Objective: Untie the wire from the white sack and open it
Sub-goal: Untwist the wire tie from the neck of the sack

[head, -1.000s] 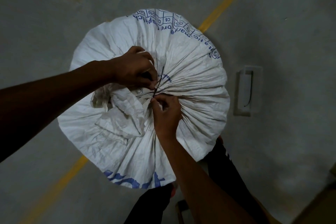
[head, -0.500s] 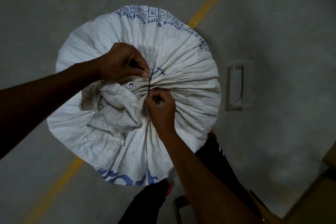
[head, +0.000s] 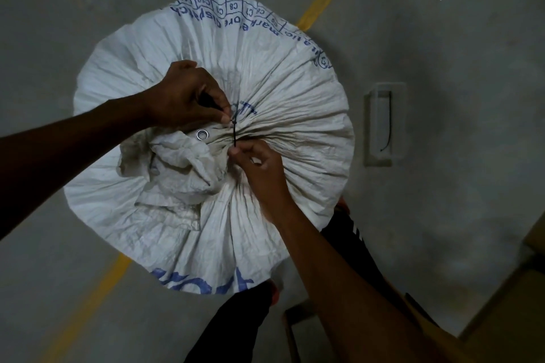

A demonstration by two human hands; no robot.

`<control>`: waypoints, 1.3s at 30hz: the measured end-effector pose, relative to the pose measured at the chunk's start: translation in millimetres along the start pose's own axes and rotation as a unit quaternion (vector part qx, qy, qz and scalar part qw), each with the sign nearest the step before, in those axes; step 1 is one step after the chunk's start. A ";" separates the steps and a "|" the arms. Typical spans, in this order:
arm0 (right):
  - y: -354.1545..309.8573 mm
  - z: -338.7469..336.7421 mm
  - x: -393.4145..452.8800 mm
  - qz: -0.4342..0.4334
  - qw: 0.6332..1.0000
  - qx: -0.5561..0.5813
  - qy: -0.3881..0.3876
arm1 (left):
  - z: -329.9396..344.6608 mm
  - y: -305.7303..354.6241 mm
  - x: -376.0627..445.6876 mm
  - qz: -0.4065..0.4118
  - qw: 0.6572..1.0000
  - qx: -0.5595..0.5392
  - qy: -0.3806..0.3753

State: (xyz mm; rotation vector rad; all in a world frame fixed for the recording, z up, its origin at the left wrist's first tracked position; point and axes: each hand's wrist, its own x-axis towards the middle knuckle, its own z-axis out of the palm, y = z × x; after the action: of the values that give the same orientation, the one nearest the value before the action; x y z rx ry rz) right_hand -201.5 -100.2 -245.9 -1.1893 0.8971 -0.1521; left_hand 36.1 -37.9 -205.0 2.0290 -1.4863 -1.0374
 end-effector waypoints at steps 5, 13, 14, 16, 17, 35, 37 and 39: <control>2.3 -18.3 -5.5 0.004 0.997 0.027 -0.065 | 0.0 0.2 1.5 0.003 1.000 -0.010 -0.010; 2.4 -32.0 -6.0 0.013 0.997 -0.004 -0.074 | 4.2 5.6 -1.5 -0.023 1.000 -0.004 0.004; 1.7 -29.8 -3.3 0.017 0.999 -0.006 -0.036 | 5.5 7.0 -1.6 -0.026 1.000 -0.005 0.008; -3.4 -24.3 2.5 -0.019 0.999 -0.029 0.023 | 7.9 9.2 -1.3 -0.031 0.999 -0.003 0.017; -7.0 -20.9 5.8 -0.046 0.997 -0.042 0.043 | 8.8 10.0 -1.3 -0.032 0.999 0.000 0.020; -30.3 -23.5 35.0 -0.273 0.926 -0.257 0.036 | 12.3 19.9 1.5 -0.055 0.997 0.040 0.026; -36.1 -38.8 36.9 -0.294 0.910 -0.289 0.038 | 11.1 25.3 7.2 -0.047 0.996 0.075 0.018; -43.6 -59.3 37.3 -0.312 0.886 -0.341 0.046 | 10.4 32.3 16.2 -0.028 0.992 0.120 0.015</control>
State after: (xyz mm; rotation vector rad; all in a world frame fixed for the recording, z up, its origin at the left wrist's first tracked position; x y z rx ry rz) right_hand -202.0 -181.9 -233.3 -2.1326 0.6244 -0.4409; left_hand 10.4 -63.1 -194.1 2.2526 -1.6135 -0.8792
